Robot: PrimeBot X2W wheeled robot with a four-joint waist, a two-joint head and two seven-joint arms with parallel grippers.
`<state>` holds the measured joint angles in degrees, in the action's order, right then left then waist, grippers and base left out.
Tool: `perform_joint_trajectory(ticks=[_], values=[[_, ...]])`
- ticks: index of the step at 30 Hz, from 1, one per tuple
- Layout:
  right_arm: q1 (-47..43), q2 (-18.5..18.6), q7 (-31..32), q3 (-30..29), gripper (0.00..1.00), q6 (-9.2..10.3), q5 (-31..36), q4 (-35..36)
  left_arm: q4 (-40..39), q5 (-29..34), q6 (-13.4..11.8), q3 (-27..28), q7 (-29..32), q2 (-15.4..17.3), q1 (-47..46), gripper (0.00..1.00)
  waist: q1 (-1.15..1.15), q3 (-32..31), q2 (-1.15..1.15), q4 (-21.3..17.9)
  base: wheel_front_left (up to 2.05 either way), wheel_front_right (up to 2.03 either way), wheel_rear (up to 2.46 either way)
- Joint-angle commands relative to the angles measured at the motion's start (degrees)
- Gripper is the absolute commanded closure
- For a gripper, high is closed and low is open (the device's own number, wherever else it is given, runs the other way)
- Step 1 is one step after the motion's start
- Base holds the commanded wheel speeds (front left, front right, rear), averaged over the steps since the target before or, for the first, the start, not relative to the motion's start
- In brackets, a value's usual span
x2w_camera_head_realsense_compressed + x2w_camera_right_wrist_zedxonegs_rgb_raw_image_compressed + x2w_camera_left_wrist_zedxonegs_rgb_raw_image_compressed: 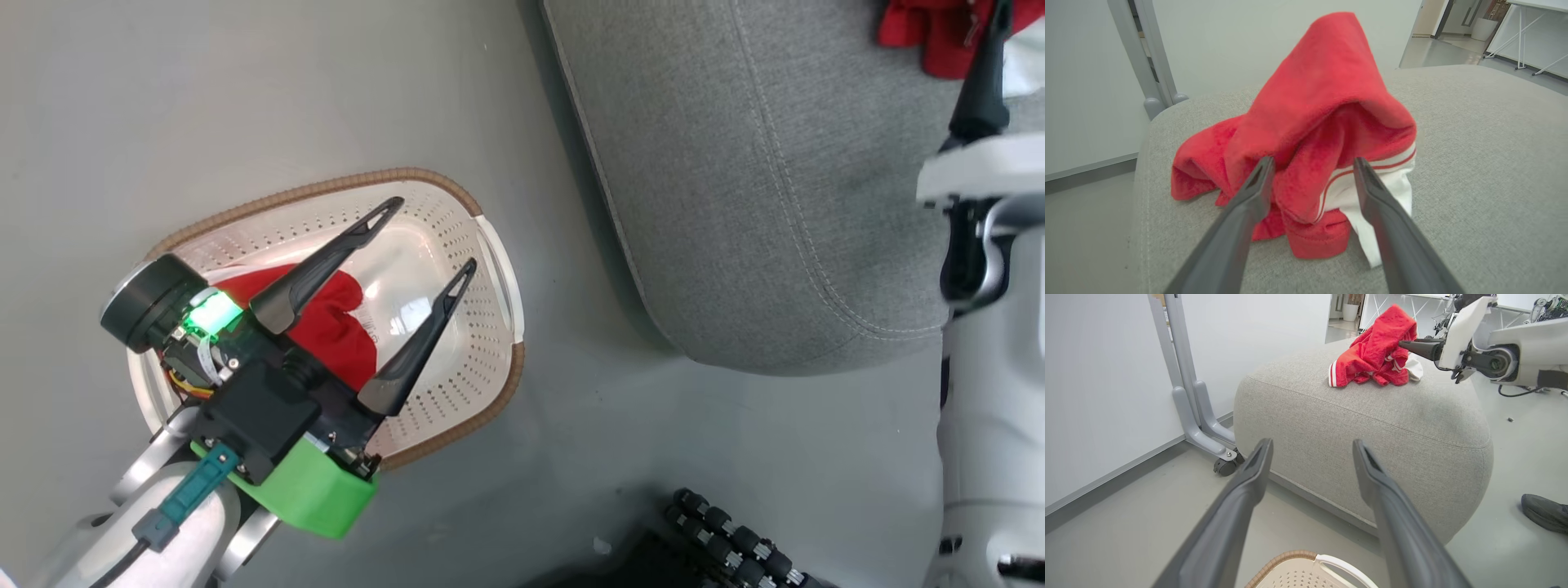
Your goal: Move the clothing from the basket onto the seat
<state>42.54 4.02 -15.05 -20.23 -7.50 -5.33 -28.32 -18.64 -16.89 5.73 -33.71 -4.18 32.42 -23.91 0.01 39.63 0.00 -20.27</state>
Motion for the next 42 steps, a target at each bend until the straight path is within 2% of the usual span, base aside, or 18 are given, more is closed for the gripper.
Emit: perform_joint_trajectory(ticks=[1,10,17,22,27,33,38,42], values=[[-2.4,-0.3,-0.2,-0.1,0.0,0.01,-0.6,1.5,0.6,-0.2,-0.5,0.2,-1.0,-0.4,0.5,0.0,-0.01,-1.7,0.0,0.3,0.0,0.0,0.0],[-15.5,-1.0,-0.2,6.0,0.0,0.01,-3.1,12.7,6.2,-2.8,-4.1,2.0,-6.4,-3.6,3.9,0.0,-0.01,-8.3,0.0,2.9,0.0,0.0,0.0],[-24.1,-1.0,-0.2,13.1,0.0,0.01,-3.4,21.3,11.5,-4.4,-7.5,5.3,-9.9,-6.8,5.2,0.0,-0.01,-12.8,0.0,7.4,0.0,0.0,0.0],[-28.2,-1.0,-0.2,17.1,0.0,0.01,-3.6,24.8,14.9,-6.3,-9.6,9.5,-10.9,-9.2,6.3,0.0,-0.01,-15.5,0.0,11.1,0.0,0.0,0.0],[-30.6,-1.0,0.1,19.0,0.0,0.01,-2.9,26.7,16.1,-6.1,-10.4,14.7,-11.0,-12.0,7.9,0.0,-0.01,-18.4,0.0,15.1,0.0,0.0,0.0],[-33.4,-1.0,2.3,19.2,0.0,0.01,-1.9,28.2,17.6,-5.2,-10.3,21.5,-11.0,-15.2,12.0,0.0,-0.01,-21.8,0.0,18.5,0.0,0.0,0.0],[-36.0,-1.0,3.9,19.2,0.0,0.01,-1.6,29.3,18.9,-4.2,-9.5,25.9,-11.0,-17.4,15.9,0.0,-0.01,-24.4,0.0,20.1,0.0,0.0,0.0],[-38.0,-1.0,5.0,19.4,0.0,0.01,-1.7,30.0,20.0,-2.6,-7.9,27.3,-11.0,-18.5,18.8,0.0,-0.01,-26.3,0.0,20.4,0.0,0.0,0.0]])
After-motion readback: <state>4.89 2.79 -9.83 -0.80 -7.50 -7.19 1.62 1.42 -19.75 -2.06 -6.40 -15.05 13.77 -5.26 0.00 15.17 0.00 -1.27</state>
